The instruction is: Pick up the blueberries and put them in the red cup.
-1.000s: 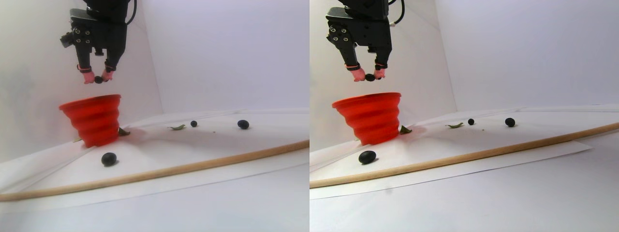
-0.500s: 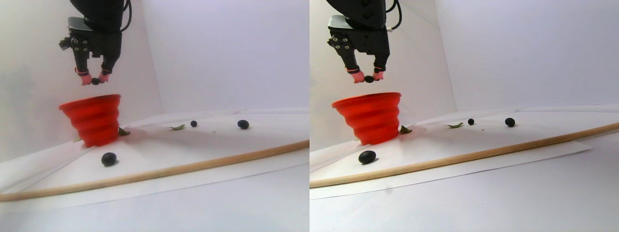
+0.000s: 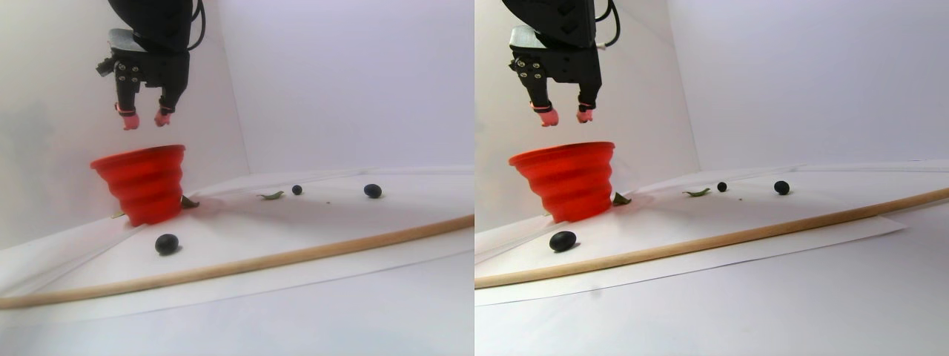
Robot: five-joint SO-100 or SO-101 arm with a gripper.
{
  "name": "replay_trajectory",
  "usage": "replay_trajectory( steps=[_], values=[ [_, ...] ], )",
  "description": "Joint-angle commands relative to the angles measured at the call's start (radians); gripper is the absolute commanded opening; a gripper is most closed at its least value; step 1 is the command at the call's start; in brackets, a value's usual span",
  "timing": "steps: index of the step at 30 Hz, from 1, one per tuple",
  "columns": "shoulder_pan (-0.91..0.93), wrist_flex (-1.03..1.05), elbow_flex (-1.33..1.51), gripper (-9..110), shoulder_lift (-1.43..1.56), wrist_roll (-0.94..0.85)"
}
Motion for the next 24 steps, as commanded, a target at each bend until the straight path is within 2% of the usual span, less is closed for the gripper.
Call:
replay_trajectory(
  steps=[1, 24],
  values=[
    [0.012, 0.017, -0.035, 18, 0.13, 0.0],
    [0.155, 0.152, 0.037, 17, 0.307, -0.044]
  ],
)
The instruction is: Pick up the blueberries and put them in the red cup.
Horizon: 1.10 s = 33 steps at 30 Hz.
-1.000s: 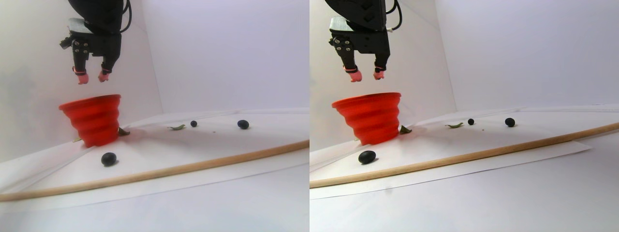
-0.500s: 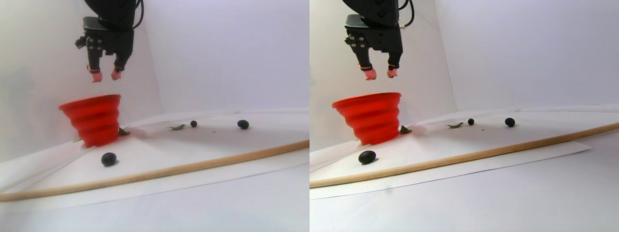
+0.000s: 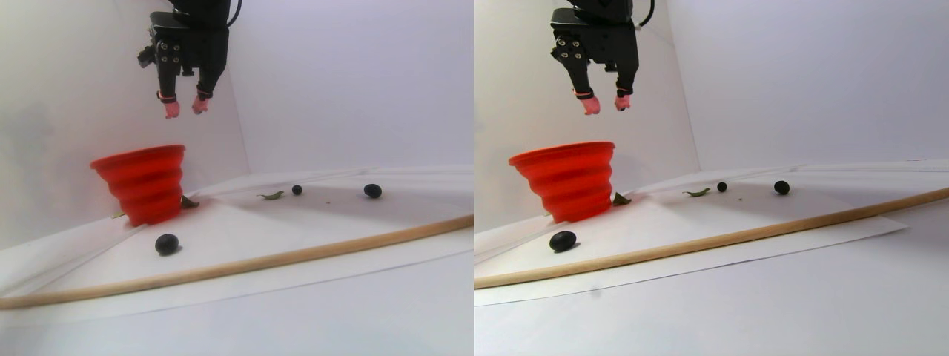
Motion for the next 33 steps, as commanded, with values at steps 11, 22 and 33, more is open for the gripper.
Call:
replay_trajectory(
  steps=[11, 22, 33],
  values=[
    [0.087, 0.089, 0.0, 16, 0.176, -0.026],
    [0.17, 0.172, 0.054, 16, 0.242, -0.055],
    [0.236, 0.244, 0.055, 16, 0.273, -0.063]
  ],
)
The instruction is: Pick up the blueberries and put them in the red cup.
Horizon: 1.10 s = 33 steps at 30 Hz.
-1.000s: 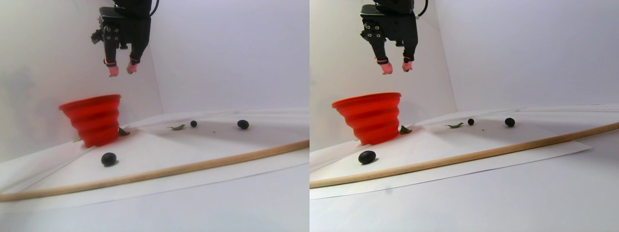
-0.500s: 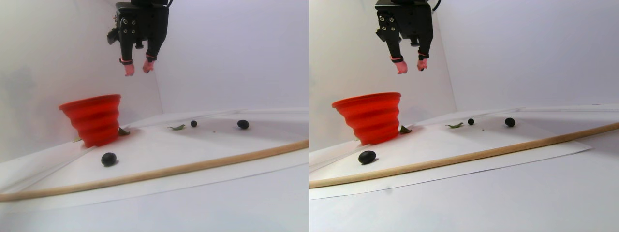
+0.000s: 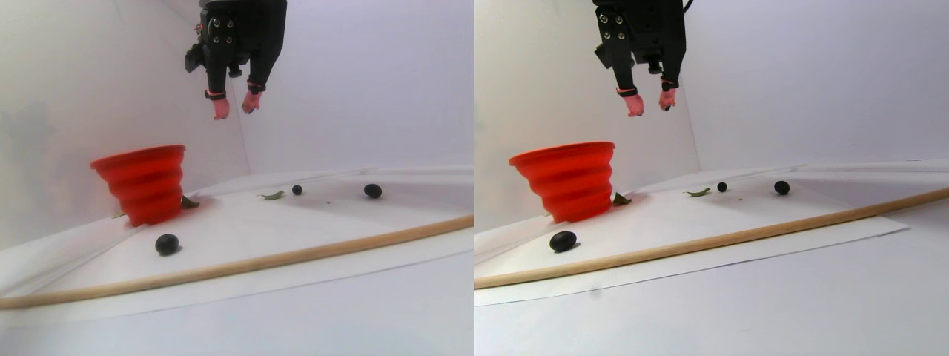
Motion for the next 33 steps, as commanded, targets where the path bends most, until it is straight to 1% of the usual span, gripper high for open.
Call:
replay_trajectory(
  steps=[1, 13, 33],
  values=[
    [0.008, 0.008, -0.021, 16, 0.12, -0.008],
    [0.077, 0.026, -0.014, 16, 0.107, -0.018],
    [0.166, -0.156, -0.067, 16, -0.147, -0.066]
  ],
)
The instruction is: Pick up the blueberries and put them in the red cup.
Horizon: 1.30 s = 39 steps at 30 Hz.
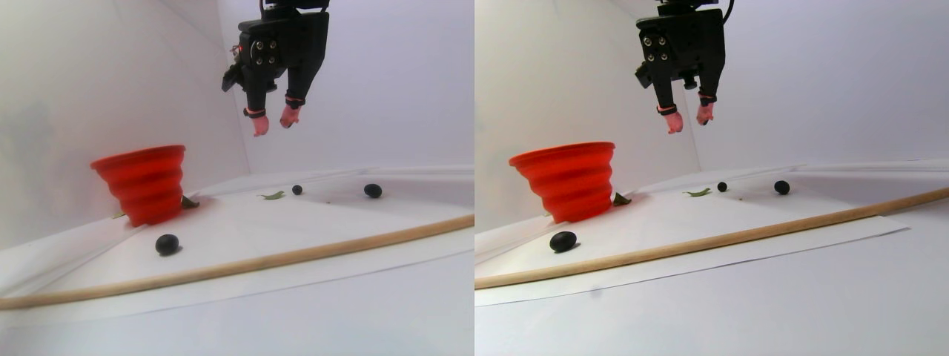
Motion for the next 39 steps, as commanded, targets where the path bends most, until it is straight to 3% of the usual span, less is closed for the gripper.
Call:
replay_trajectory(
  steps=[1, 39],
  values=[
    [0.006, -0.055, -0.071, 16, -0.018, -0.014],
    [0.048, -0.262, -0.282, 17, -0.374, 0.003]
  ],
)
